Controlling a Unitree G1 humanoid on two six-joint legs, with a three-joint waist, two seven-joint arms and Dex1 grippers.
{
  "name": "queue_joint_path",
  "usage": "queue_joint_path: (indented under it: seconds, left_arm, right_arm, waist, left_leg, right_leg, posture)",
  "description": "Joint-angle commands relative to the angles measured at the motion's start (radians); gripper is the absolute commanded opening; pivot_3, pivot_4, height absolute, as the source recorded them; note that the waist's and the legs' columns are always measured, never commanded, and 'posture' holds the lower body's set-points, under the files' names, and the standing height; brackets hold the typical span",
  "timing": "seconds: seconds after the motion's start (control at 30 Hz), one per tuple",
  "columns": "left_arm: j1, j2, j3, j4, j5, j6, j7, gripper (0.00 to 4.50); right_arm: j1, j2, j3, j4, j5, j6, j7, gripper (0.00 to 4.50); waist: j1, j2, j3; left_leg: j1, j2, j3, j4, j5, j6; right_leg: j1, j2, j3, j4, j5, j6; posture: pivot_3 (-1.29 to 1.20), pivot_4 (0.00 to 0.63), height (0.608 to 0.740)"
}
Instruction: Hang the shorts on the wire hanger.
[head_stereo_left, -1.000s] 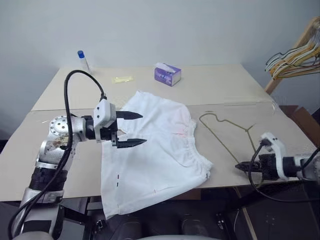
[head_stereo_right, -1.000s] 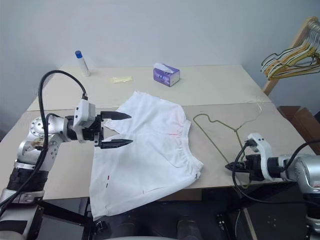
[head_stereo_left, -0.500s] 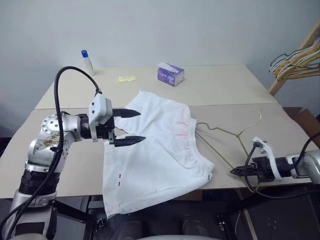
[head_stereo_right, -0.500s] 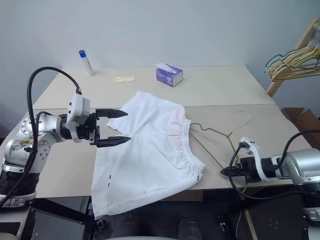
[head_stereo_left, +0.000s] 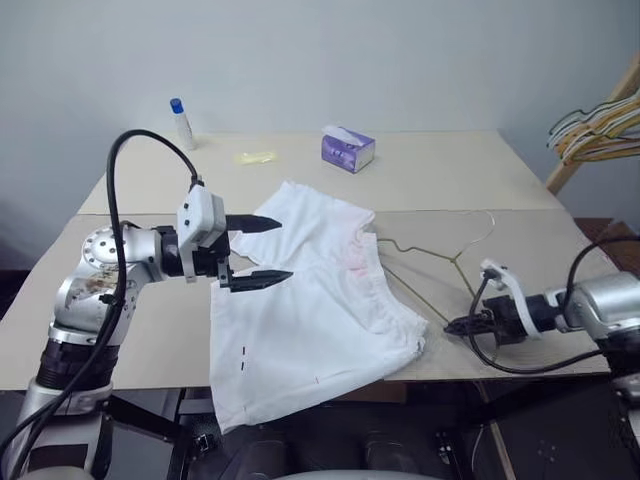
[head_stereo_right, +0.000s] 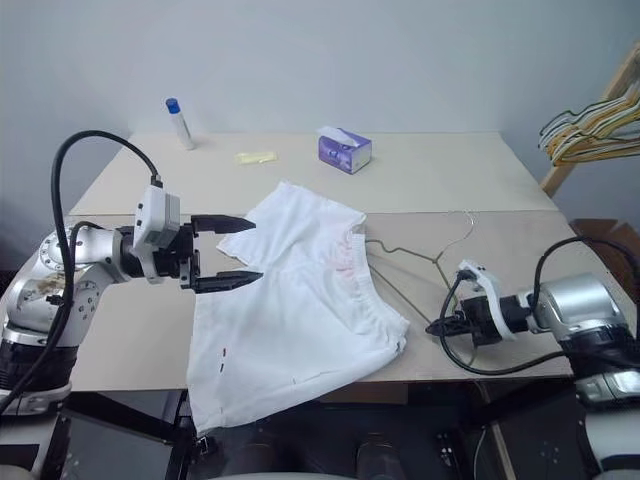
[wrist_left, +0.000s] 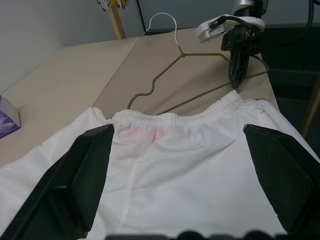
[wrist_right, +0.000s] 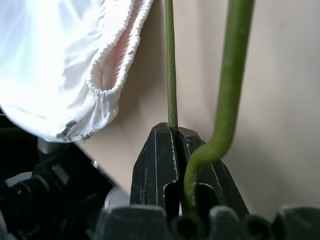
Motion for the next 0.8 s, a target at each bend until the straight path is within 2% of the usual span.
queue_joint_path:
  seconds: [0.03,0.2,0.37,0.47,0.67,0.8]
  left_arm:
    - [-0.006,0.013,0.022,-0.022,0.003,-0.019,0.009,4.48]
    - [0.004,0.020,0.032,-0.032,0.001,-0.020,0.017,4.48]
    - [0.018,0.022,0.031,-0.037,0.003,-0.028,0.025,4.48]
    - [0.021,0.019,0.028,-0.040,0.004,-0.032,0.031,4.48]
    - [0.021,0.019,0.024,-0.047,0.008,-0.037,0.035,4.48]
    - [0.035,0.024,0.030,-0.060,0.007,-0.037,0.038,4.48]
  right_arm:
    - [-0.033,-0.031,0.010,0.015,-0.016,-0.035,0.065,0.00]
    - [0.006,-0.143,0.033,-0.018,-0.020,-0.077,0.194,0.00]
    - [0.024,-0.216,0.057,-0.056,-0.017,-0.123,0.317,0.00]
    - [-0.008,-0.186,0.091,-0.038,-0.051,-0.140,0.328,0.00]
    - [-0.119,-0.054,0.166,0.097,-0.147,-0.155,0.278,0.00]
    - [-0.181,0.008,0.152,0.200,-0.185,-0.187,0.258,0.00]
  waist:
    - [0.008,0.000,0.000]
    - [0.031,0.000,0.000]
    - [0.031,0.000,0.000]
    - [0.026,0.000,0.000]
    - [0.026,0.000,0.000]
    - [0.035,0.000,0.000]
  left_leg:
    - [-0.001,0.000,0.000,0.000,0.000,0.000]
    - [-0.001,0.000,0.000,0.000,0.000,0.000]
    - [0.001,0.000,0.000,0.000,0.000,0.000]
    - [0.002,0.000,0.000,0.000,0.000,0.000]
    - [0.001,0.000,0.000,0.000,0.000,0.000]
    - [0.000,0.000,0.000,0.000,0.000,0.000]
  right_leg:
    - [0.000,0.000,-0.001,0.000,0.000,0.000]
    - [0.000,-0.001,-0.001,0.000,0.000,0.000]
    - [0.001,0.000,-0.001,0.000,0.000,0.000]
    - [0.001,0.000,-0.001,0.000,0.000,0.000]
    - [0.001,0.000,-0.001,0.000,0.000,0.000]
    - [0.000,0.000,-0.001,0.000,0.000,0.000]
  posture:
    - [0.11,0.000,0.740]
    - [0.12,0.001,0.740]
    - [0.12,0.001,0.740]
    - [0.12,0.001,0.740]
    - [0.14,0.000,0.740]
    - [0.15,0.000,0.740]
